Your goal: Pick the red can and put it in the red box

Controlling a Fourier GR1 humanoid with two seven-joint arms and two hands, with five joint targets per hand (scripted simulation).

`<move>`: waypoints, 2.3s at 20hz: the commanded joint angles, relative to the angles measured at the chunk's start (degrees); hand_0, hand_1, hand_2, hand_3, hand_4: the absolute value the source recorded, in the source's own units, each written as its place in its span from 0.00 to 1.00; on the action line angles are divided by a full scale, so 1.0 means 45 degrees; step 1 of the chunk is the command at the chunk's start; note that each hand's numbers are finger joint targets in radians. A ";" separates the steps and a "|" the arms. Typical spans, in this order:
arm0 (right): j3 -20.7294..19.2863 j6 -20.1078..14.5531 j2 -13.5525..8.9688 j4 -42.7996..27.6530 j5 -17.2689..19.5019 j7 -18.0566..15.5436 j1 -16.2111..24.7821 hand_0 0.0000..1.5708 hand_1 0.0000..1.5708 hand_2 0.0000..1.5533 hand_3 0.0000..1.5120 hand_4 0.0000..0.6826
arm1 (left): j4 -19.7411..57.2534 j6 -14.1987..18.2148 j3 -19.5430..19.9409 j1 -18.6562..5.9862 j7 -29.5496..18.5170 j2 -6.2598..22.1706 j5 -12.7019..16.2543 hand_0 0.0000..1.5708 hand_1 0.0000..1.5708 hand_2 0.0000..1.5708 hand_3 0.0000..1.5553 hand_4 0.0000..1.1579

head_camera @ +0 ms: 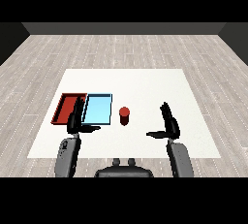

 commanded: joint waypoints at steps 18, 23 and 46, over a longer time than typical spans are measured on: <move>-0.0447 0.0848 0.0025 0.1149 -0.0264 -0.1391 -0.0875 0.00 0.00 0.00 0.00 0.00 | 0.1766 -0.0103 0.0336 -0.0314 -0.2982 -0.0176 -0.0245 0.00 0.00 0.00 0.00 0.00; 0.0773 -0.0532 0.0686 0.0248 0.0116 0.0113 -0.1249 0.00 0.00 0.00 0.00 0.00 | 0.0429 -0.0058 0.0269 0.0078 -0.2085 -0.0050 -0.0127 0.00 0.00 0.00 0.00 0.00; 0.1455 -0.1468 0.0703 0.5851 -0.1935 -0.1819 -0.4379 0.00 0.00 0.00 0.00 0.00 | 0.0846 -0.0206 0.0621 -0.0313 -0.2147 0.0064 0.0294 0.00 0.00 0.00 0.00 0.00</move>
